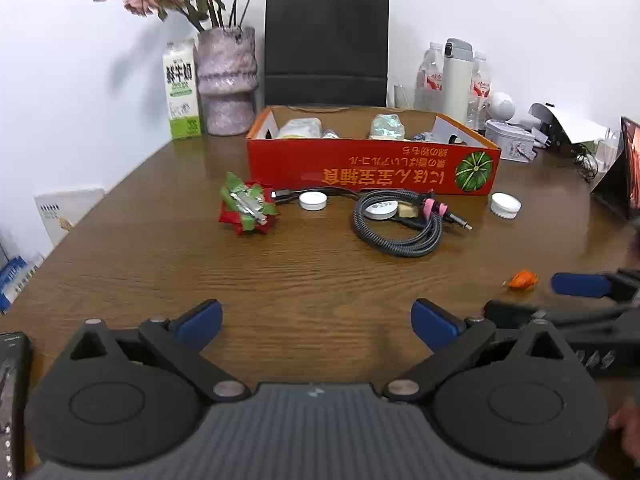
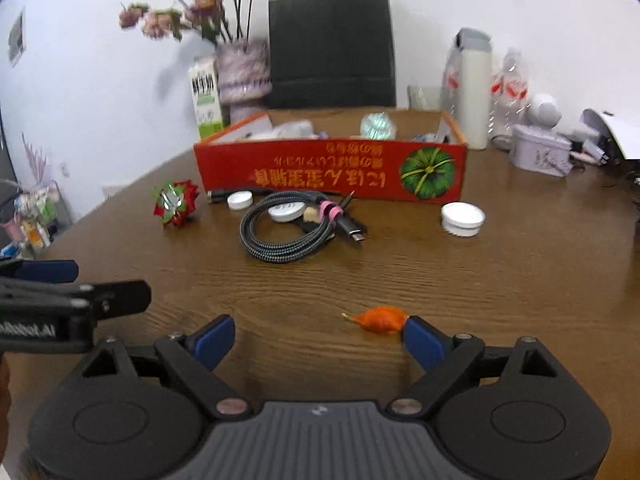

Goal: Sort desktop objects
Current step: 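Move both grippers back over the table items, then grasp the red-green ribbon bow ornament with the left gripper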

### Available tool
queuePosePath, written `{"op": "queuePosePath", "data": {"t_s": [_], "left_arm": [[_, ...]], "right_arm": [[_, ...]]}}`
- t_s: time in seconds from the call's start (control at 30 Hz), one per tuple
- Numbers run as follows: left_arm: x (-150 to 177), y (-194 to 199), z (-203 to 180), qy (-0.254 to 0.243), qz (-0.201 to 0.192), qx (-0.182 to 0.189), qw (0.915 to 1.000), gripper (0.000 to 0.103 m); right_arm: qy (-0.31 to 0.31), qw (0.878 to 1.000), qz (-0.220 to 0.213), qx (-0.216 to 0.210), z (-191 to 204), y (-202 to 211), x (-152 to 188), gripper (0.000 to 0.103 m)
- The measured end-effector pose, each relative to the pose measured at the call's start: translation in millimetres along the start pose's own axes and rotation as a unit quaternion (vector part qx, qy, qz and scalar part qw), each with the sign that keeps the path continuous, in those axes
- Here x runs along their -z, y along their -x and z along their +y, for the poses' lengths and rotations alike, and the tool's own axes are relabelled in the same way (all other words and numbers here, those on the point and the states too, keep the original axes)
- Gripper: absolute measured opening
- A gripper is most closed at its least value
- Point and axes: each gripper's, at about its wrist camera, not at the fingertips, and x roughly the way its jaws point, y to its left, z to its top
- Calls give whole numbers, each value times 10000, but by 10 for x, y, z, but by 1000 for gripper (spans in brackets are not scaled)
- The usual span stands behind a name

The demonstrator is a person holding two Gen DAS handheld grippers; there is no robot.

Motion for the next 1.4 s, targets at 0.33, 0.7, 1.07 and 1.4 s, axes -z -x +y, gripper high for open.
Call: {"op": "queuePosePath", "data": {"t_s": [0.33,0.7,1.07,1.4], "left_arm": [[-36,-90,184,308,195,-203,9991,103],[-801,-1117,539,435,107,-163,9989,90],[-820,-1400,811,1005,152,204,9946,37],[-799,-573,639,1062,-209,644,9920,34]], "right_arm": [[-294,9993,59,-236,-85,-2,44,92],[119,9998,47,-157,9,-550,-595,79],[315,9987,336,203,30,-1188,-862,19],[354,9988,-291,198,59,-635,-948,18]]}}
